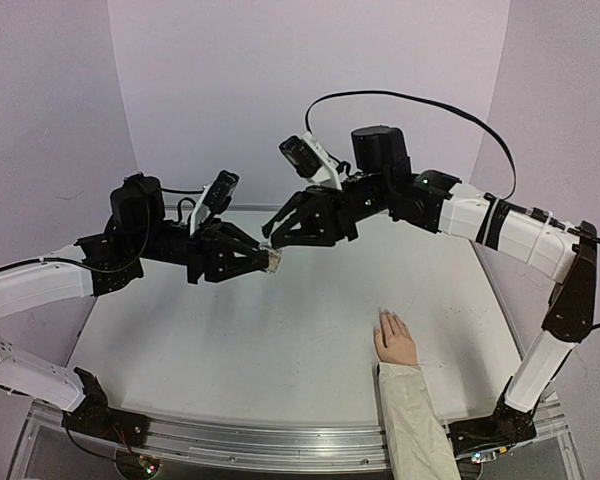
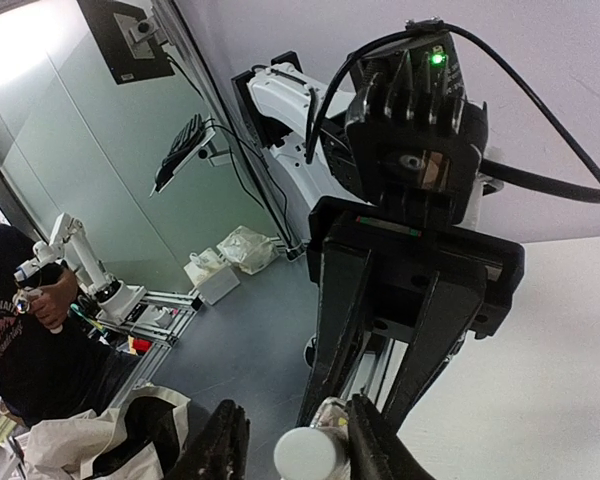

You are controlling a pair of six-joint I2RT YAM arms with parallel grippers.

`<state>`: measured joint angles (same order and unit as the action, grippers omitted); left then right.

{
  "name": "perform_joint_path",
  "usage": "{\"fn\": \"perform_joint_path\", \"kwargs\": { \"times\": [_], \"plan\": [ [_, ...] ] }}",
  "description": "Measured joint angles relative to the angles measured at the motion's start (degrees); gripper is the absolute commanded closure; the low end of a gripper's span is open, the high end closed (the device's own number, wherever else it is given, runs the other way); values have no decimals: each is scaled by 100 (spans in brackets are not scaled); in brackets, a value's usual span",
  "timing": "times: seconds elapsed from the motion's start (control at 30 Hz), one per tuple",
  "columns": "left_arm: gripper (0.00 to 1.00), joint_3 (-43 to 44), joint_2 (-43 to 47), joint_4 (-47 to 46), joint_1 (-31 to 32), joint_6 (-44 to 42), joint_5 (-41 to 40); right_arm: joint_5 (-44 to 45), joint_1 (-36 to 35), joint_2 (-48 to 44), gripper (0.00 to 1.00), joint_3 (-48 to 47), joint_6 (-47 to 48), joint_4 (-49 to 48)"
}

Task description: Paint the nails

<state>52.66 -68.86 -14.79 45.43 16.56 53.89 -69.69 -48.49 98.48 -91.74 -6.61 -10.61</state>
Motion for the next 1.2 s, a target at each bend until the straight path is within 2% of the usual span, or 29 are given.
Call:
{"fn": "perform_joint_path", "kwargs": {
  "times": [0.13, 0.37, 0.47, 0.6, 0.67, 0.77, 0.9, 0.97, 1.07, 1.13, 1.2],
  "plan": [
    [100, 57, -28, -7, 7, 2, 55, 15, -9, 0, 80, 0, -13, -44],
    [100, 57, -15, 4, 11, -4, 4, 168, -31, -2, 90, 28, -50, -109],
    [100, 57, 55, 203, 11, -31, -195, 352, -46, -24, 100, 122, -48, -188],
    [100, 57, 144, 452, 11, -175, -686, 977, -85, -125, 100, 269, -59, -286],
    [100, 57, 201, 584, 13, -297, -1174, 1515, -114, -173, 100, 328, -118, -337],
    [100, 57, 208, 623, 0, -555, -2181, 2898, -205, -168, 100, 321, -485, -476],
    [100, 107, -153, 479, 44, -1121, -4037, 5886, -651, 219, 100, -190, -1639, -146],
    [100, 212, -501, 313, 96, -1307, -4660, 6994, -798, 459, 100, -404, -2116, -28],
    [100, 404, -1058, 66, 201, -1528, -5364, 8166, -890, 820, 100, -785, -2603, 299],
    [100, 487, -1305, -72, 284, -1698, -5665, 8590, -911, 927, 99, -901, -2806, 476],
    [100, 496, -1381, -173, 404, -1864, -5880, 8813, -953, 933, 86, -942, -2911, 632]
  ]
}}
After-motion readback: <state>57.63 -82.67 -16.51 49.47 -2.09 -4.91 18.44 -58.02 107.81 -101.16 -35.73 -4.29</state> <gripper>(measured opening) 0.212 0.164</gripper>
